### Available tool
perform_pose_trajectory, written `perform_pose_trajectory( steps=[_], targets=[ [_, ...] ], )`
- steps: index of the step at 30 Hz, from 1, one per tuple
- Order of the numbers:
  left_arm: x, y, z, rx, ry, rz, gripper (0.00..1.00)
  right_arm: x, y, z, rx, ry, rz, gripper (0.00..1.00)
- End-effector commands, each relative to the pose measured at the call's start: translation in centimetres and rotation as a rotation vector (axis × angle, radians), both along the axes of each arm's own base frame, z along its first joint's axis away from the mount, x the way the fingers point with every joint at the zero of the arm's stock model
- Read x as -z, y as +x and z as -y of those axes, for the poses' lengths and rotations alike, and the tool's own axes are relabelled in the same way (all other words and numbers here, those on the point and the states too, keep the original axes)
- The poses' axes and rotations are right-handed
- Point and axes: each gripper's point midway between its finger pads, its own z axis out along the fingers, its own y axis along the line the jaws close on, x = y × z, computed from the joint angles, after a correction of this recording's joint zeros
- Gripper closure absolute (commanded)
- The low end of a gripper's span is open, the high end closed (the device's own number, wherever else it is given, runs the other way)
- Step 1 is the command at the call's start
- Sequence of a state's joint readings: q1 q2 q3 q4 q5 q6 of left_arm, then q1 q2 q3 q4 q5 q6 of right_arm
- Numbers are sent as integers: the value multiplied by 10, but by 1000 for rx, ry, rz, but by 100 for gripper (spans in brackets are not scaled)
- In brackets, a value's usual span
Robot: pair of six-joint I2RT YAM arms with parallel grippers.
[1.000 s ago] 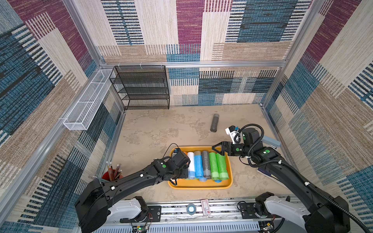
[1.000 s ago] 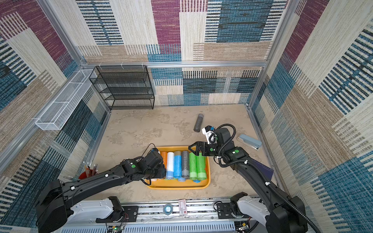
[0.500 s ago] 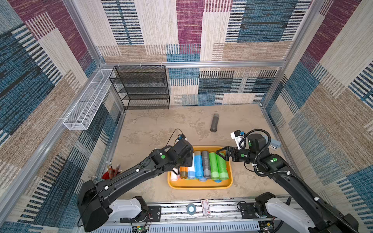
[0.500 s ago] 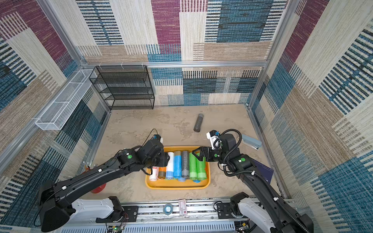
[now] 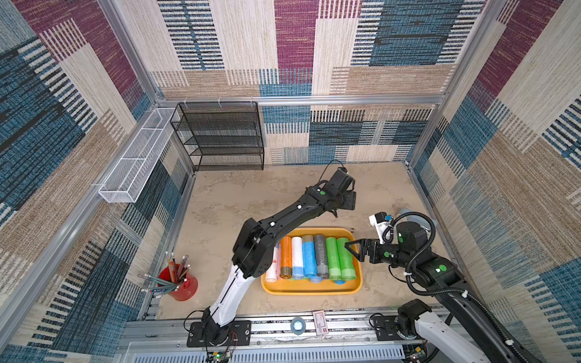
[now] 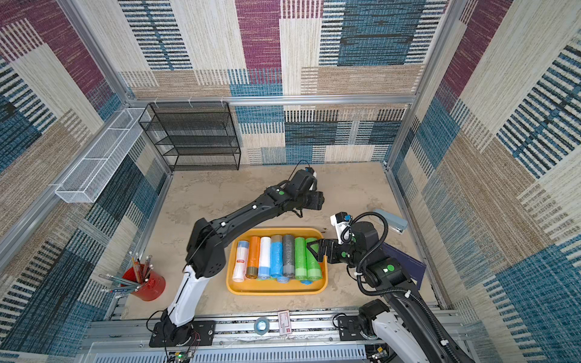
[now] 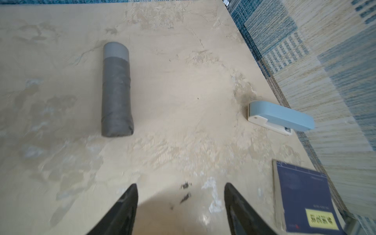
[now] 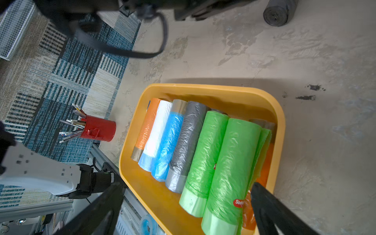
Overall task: Put the roll of trash bags into the storage box
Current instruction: Place the roll of trash bags in the storage box, then pick up the roll of trash bags from the center of the board.
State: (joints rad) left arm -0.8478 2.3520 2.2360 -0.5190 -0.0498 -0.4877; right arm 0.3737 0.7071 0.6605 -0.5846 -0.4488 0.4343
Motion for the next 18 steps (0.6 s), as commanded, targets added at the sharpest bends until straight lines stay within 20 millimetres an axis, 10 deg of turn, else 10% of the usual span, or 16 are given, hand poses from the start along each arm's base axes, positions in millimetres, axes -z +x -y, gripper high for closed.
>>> perform_pose_trajectory(
  steps=[1, 18],
  targets=[
    [22, 12, 4, 38, 97, 3, 32, -1, 2, -1, -24, -19, 23, 1],
    [76, 43, -18, -33, 175, -7, 29, 8, 8, 5, 18, -49, -2, 1]
  ],
)
